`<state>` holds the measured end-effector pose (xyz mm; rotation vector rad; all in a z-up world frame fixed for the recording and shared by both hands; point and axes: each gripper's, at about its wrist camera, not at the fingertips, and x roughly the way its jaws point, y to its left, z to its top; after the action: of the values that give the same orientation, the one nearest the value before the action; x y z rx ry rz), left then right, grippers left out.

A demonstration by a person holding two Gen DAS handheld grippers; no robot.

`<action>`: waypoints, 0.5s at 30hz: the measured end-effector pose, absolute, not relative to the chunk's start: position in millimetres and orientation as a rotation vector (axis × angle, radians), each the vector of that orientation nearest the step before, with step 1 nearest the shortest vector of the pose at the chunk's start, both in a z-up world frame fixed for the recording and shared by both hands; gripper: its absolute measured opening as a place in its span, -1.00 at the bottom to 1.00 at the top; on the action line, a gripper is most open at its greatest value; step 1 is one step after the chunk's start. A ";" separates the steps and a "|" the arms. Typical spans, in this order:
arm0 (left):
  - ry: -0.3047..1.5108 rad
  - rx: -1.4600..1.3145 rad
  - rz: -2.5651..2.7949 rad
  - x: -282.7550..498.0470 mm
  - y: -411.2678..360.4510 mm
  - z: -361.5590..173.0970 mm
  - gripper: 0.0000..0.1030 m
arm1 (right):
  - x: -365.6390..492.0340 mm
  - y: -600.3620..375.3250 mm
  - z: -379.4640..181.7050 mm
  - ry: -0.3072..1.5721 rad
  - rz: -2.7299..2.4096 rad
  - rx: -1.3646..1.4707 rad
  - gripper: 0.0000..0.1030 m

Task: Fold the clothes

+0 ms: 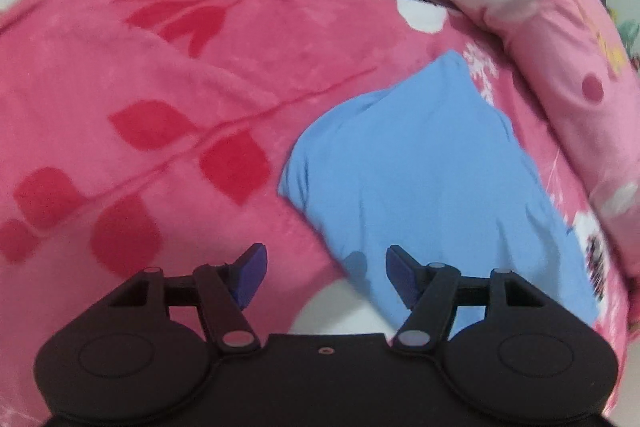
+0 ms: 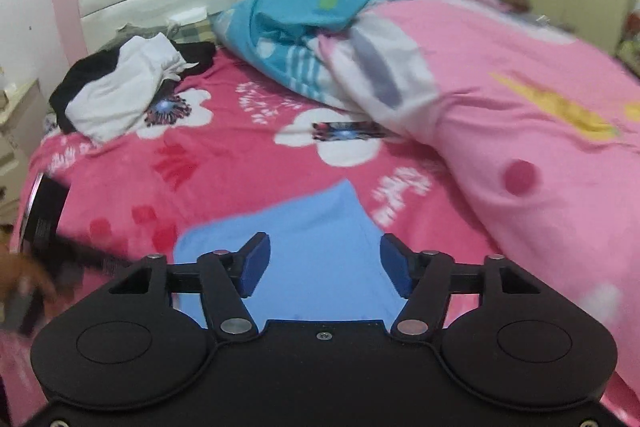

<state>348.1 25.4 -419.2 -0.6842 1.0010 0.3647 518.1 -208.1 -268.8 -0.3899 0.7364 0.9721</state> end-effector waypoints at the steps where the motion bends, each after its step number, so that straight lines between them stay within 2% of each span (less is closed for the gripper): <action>1: 0.998 -0.690 0.360 351.2 27.9 -422.8 0.23 | 535.5 -184.5 -274.0 0.771 0.982 -0.399 0.21; 7: 0.994 -0.788 0.375 351.0 48.0 -446.6 0.27 | 578.3 -112.7 -314.4 0.850 0.996 -0.544 0.23; 9: 0.976 -0.788 0.361 351.2 47.7 -447.4 0.33 | 589.8 -99.1 -334.0 0.882 0.983 -0.588 0.25; 15: 0.926 -0.810 0.330 356.9 48.6 -449.2 0.33 | 620.0 -71.2 -373.6 0.953 0.967 -0.627 0.26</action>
<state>356.9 48.6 -449.2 -0.8099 0.9260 0.3301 620.0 -71.2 -373.6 -0.6268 0.9526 0.9668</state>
